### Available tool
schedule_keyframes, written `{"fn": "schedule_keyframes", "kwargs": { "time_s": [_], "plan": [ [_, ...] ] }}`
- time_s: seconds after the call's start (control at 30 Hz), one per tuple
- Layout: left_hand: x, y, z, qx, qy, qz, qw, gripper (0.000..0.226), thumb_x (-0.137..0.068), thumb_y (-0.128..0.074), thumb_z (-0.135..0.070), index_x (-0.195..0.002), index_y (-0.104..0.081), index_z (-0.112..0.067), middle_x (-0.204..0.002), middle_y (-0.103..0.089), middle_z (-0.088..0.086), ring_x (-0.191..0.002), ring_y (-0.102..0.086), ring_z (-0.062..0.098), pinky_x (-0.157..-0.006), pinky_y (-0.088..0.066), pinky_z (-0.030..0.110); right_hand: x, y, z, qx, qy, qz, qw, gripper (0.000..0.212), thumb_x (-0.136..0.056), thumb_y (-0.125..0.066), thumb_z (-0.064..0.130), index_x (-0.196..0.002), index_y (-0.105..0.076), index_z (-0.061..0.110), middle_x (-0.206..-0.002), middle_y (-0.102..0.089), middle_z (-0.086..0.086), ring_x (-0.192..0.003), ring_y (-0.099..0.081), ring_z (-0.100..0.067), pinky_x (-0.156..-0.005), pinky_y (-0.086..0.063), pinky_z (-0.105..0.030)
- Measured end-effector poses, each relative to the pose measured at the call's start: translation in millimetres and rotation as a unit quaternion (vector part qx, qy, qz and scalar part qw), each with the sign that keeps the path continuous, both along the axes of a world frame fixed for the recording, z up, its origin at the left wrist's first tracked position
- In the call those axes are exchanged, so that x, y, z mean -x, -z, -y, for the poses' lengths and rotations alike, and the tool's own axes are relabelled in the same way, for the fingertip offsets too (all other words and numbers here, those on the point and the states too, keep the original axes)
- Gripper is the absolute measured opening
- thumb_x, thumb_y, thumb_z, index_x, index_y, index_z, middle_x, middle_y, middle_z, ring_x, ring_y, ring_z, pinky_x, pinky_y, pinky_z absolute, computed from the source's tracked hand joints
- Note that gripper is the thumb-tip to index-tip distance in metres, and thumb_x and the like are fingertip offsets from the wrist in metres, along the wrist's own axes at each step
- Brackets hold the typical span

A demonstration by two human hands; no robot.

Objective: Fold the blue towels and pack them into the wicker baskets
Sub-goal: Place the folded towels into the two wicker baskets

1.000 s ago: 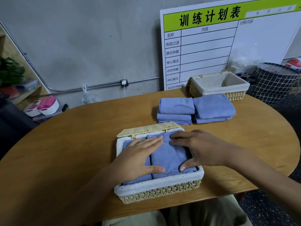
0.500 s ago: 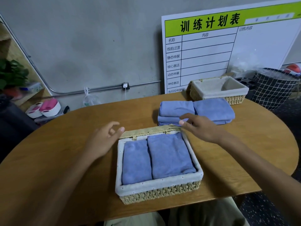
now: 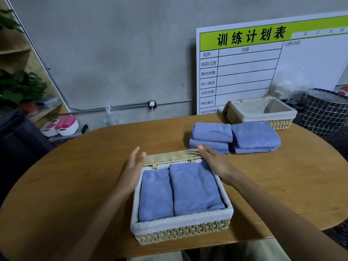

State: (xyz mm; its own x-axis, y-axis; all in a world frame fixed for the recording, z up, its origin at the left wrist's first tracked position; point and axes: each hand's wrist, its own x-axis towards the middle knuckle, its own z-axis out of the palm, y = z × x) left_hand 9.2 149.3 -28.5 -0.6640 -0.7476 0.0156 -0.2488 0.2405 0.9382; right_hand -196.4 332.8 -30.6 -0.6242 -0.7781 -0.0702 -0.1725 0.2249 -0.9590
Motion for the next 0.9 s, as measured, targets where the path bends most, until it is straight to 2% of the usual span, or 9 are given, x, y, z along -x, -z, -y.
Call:
{"fn": "schedule_keyframes", "kwargs": {
  "time_s": [0.1, 0.27, 0.37, 0.5, 0.63, 0.7, 0.77, 0.83, 0.9],
  "plan": [
    [-6, 2, 2, -0.002, -0.002, 0.002, 1.0, 0.077, -0.088, -0.036, -0.064, -0.157, -0.026, -0.031, -0.162, -0.028, -0.005, -0.146, -0.029, 0.013, -0.112, -0.025, 0.033, -3, 2, 5, 0.006, -0.004, 0.001, 1.0, 0.045, -0.105, -0.037, 0.047, -0.138, -0.056, 0.024, -0.133, -0.057, 0.012, -0.124, -0.049, -0.004, -0.101, -0.032, -0.019],
    [-9, 3, 9, -0.001, 0.0, 0.011, 1.0, 0.073, -0.091, -0.035, -0.063, -0.157, -0.027, -0.032, -0.162, -0.028, -0.005, -0.144, -0.029, 0.011, -0.111, -0.025, 0.032, -3, 4, 13, 0.006, -0.01, 0.01, 1.0, 0.047, -0.105, -0.036, 0.049, -0.14, -0.055, 0.024, -0.136, -0.055, 0.013, -0.128, -0.046, -0.005, -0.102, -0.031, -0.02],
    [-13, 2, 17, 0.014, -0.005, 0.019, 1.0, 0.071, -0.093, -0.035, -0.061, -0.157, -0.026, -0.031, -0.163, -0.027, -0.004, -0.147, -0.028, 0.015, -0.113, -0.024, 0.034, -6, 4, 25, 0.009, -0.01, 0.015, 1.0, 0.043, -0.106, -0.036, 0.047, -0.134, -0.058, 0.022, -0.124, -0.057, 0.017, -0.122, -0.048, -0.004, -0.098, -0.032, -0.02],
    [-14, -2, 43, 0.032, -0.022, 0.032, 0.999, 0.059, -0.104, -0.035, -0.048, -0.158, -0.023, -0.028, -0.164, -0.024, -0.001, -0.149, -0.026, 0.02, -0.117, -0.023, 0.039, -14, -1, 53, 0.021, -0.02, 0.036, 0.999, 0.036, -0.107, -0.037, 0.041, -0.129, -0.057, 0.021, -0.112, -0.055, 0.018, -0.108, -0.05, 0.0, -0.098, -0.03, -0.019],
    [-9, -12, 82, 0.035, -0.05, 0.042, 0.997, 0.06, -0.106, -0.03, -0.049, -0.159, -0.021, -0.025, -0.166, -0.022, 0.0, -0.15, -0.024, 0.021, -0.119, -0.021, 0.041, -15, -12, 95, 0.021, -0.016, 0.045, 0.999, 0.045, -0.107, -0.038, 0.039, -0.14, -0.052, 0.011, -0.134, -0.056, -0.001, -0.118, -0.05, -0.01, -0.096, -0.033, -0.02],
    [-6, -15, 96, 0.021, -0.079, 0.038, 0.996, 0.059, -0.108, -0.025, -0.047, -0.16, -0.018, -0.02, -0.167, -0.018, 0.0, -0.151, -0.021, 0.02, -0.12, -0.018, 0.038, -13, -14, 110, 0.018, -0.01, 0.049, 0.999, 0.049, -0.107, -0.037, 0.041, -0.145, -0.047, 0.011, -0.143, -0.051, -0.003, -0.126, -0.047, -0.013, -0.099, -0.031, -0.021],
    [-11, -13, 101, -0.018, -0.109, 0.022, 0.994, 0.059, -0.108, -0.023, -0.047, -0.16, -0.018, -0.019, -0.166, -0.019, -0.002, -0.151, -0.022, 0.02, -0.122, -0.019, 0.039, -15, -15, 109, 0.024, 0.004, 0.033, 0.999, 0.048, -0.108, -0.035, 0.04, -0.146, -0.046, 0.013, -0.138, -0.051, -0.001, -0.124, -0.046, -0.013, -0.098, -0.03, -0.021],
    [-29, -4, 91, -0.045, -0.127, -0.006, 0.991, 0.058, -0.107, -0.026, -0.053, -0.158, -0.021, -0.027, -0.163, -0.025, -0.005, -0.148, -0.03, 0.021, -0.121, -0.025, 0.047, -23, -11, 92, 0.041, 0.019, 0.003, 0.999, 0.045, -0.107, -0.036, 0.04, -0.146, -0.045, 0.017, -0.135, -0.051, 0.005, -0.127, -0.045, -0.011, -0.098, -0.03, -0.021],
    [-52, 7, 64, -0.049, -0.137, -0.033, 0.989, 0.059, -0.101, -0.033, -0.062, -0.155, -0.027, -0.039, -0.16, -0.032, -0.008, -0.143, -0.038, 0.018, -0.117, -0.033, 0.052, -35, 0, 67, 0.074, 0.025, -0.007, 0.997, 0.045, -0.106, -0.039, 0.044, -0.147, -0.044, 0.026, -0.141, -0.048, 0.015, -0.131, -0.043, -0.004, -0.106, -0.033, -0.023]
  ]
}}
